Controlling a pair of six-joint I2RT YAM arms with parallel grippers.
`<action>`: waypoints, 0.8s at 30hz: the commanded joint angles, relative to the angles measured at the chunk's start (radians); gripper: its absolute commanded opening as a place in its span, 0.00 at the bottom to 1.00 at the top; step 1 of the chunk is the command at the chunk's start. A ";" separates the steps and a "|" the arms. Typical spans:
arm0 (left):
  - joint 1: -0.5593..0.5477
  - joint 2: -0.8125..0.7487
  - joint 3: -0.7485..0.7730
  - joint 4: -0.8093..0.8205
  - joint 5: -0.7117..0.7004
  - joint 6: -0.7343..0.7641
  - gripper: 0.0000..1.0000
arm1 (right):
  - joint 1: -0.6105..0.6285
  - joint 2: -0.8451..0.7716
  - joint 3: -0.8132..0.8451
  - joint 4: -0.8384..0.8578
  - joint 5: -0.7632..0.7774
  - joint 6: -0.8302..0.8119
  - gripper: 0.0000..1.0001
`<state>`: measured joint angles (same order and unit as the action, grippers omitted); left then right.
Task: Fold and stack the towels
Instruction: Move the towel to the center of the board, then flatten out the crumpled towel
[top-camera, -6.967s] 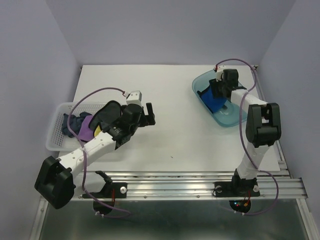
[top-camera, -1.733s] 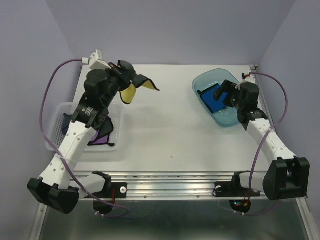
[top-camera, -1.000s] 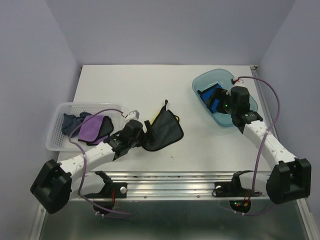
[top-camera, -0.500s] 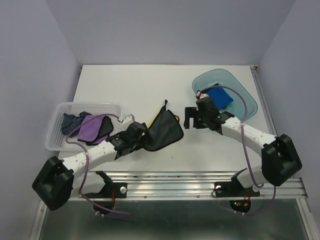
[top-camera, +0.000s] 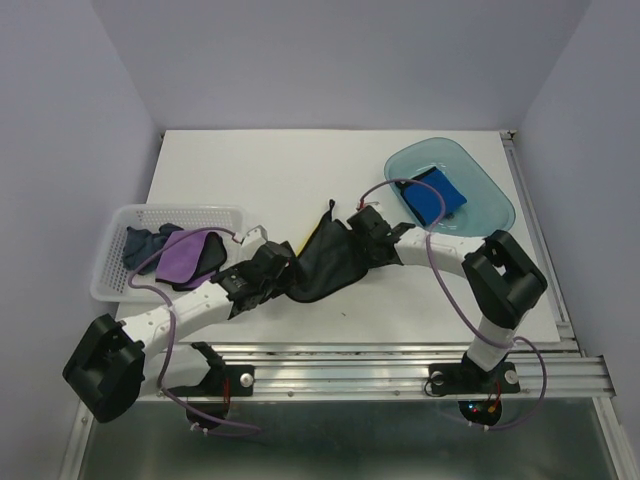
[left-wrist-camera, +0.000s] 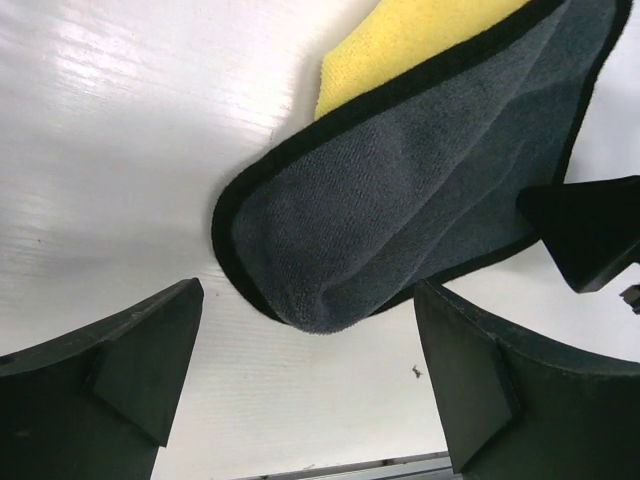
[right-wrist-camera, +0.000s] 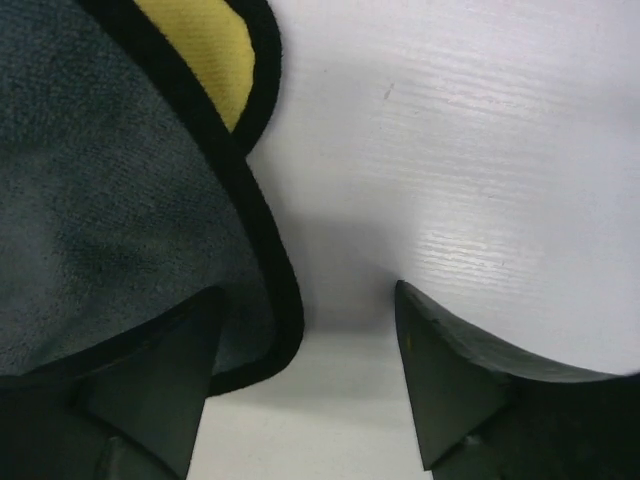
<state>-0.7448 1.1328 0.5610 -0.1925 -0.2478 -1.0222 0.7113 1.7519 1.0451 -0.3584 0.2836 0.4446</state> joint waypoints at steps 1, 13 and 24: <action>-0.001 -0.047 0.005 -0.001 -0.042 -0.009 0.99 | 0.010 0.017 0.026 -0.030 0.083 0.060 0.61; -0.004 0.074 0.005 0.076 0.030 0.045 0.99 | 0.008 -0.094 -0.155 -0.031 0.123 0.161 0.23; -0.014 0.189 0.046 0.076 0.005 0.131 0.81 | 0.005 -0.088 -0.148 -0.019 0.098 0.158 0.22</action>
<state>-0.7540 1.2961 0.5663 -0.0864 -0.1951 -0.9268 0.7147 1.6634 0.9226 -0.3397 0.3813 0.5854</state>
